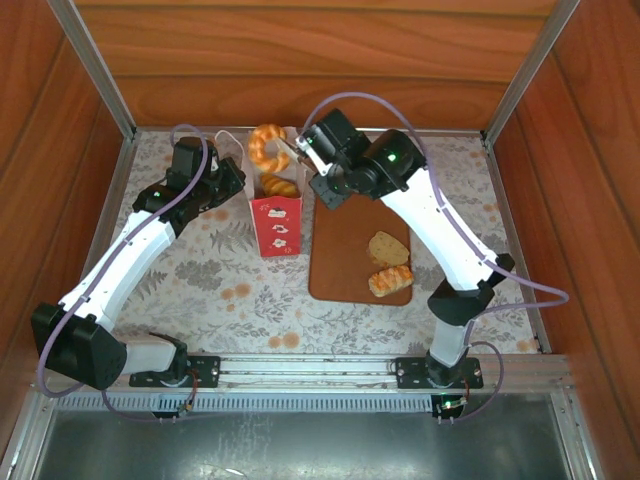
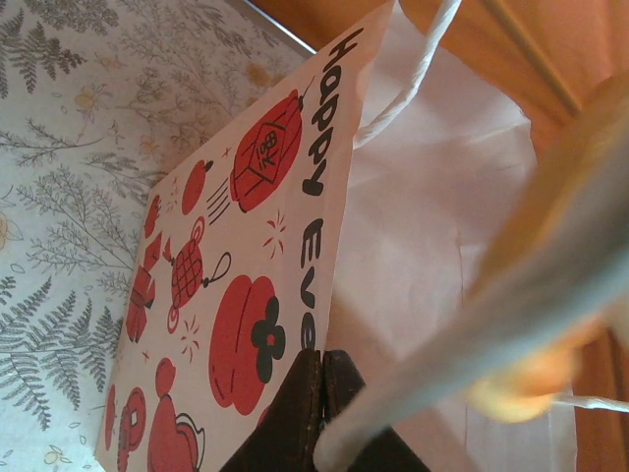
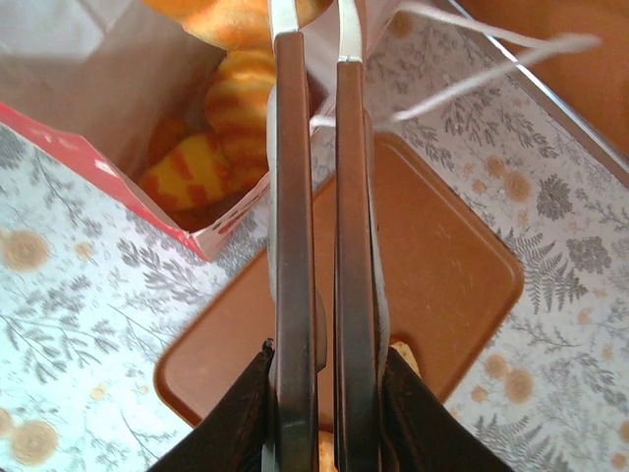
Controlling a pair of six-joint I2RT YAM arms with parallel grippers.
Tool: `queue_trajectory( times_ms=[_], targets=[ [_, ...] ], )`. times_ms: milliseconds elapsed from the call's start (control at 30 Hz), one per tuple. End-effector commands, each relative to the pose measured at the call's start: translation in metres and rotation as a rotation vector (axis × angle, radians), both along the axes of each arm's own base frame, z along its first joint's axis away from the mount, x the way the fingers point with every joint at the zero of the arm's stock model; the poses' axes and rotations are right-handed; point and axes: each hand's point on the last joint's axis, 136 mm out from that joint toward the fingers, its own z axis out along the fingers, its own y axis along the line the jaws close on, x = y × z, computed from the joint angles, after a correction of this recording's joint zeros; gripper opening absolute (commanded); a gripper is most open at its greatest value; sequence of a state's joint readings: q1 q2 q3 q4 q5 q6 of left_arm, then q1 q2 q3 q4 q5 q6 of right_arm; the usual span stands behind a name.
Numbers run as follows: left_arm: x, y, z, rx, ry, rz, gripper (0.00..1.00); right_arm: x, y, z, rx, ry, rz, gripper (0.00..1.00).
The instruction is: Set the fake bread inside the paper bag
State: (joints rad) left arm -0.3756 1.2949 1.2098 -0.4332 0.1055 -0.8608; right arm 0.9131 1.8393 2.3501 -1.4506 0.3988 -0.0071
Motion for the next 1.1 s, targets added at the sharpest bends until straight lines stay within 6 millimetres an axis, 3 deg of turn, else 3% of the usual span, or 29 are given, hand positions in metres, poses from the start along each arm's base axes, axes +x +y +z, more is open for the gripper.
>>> queue_trajectory(
  times_ms=[0,500,800,1067],
  targets=[
    [-0.002,-0.001,0.005,-0.013,-0.025,0.002,0.05,-0.003,-0.010,0.008,-0.070,-0.045,0.022,0.12],
    [-0.004,0.000,0.007,-0.008,-0.041,0.002,0.03,-0.034,-0.024,-0.021,-0.182,0.112,0.102,0.19],
    [-0.005,-0.003,0.007,-0.020,-0.043,-0.012,0.03,-0.030,-0.022,-0.004,-0.126,0.066,0.079,0.39],
    [-0.004,-0.003,0.008,-0.022,-0.047,-0.012,0.07,-0.026,-0.028,0.023,-0.051,-0.003,0.022,0.39]
  ],
)
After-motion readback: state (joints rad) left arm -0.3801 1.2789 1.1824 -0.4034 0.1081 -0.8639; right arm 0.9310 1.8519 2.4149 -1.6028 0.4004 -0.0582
